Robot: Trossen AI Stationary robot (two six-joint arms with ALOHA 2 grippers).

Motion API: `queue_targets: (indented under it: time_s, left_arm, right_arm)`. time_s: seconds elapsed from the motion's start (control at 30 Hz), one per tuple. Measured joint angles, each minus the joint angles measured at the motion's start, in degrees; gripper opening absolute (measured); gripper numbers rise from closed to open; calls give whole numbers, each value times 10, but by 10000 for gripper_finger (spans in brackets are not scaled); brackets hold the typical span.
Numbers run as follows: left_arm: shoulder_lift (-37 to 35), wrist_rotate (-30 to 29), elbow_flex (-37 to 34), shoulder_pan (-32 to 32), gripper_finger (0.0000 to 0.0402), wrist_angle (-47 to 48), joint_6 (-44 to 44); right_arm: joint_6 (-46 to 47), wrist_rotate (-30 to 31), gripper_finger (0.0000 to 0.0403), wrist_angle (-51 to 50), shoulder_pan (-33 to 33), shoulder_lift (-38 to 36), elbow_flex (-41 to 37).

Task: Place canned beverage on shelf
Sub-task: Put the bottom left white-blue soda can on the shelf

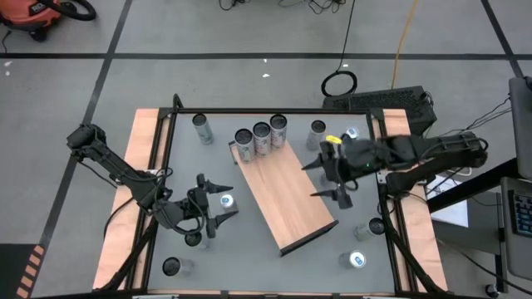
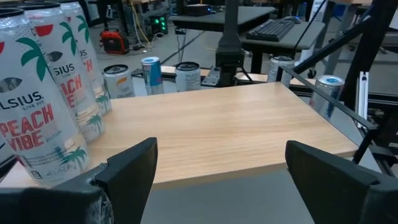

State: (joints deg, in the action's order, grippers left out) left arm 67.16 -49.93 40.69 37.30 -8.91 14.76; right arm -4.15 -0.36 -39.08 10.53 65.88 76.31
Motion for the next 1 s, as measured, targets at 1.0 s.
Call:
queue_targets:
  time_s: [1.0]
  left_arm:
    - [0,5,0,0,348,40,30]
  right_arm:
    - [81,260,297,454,196,55,-251]
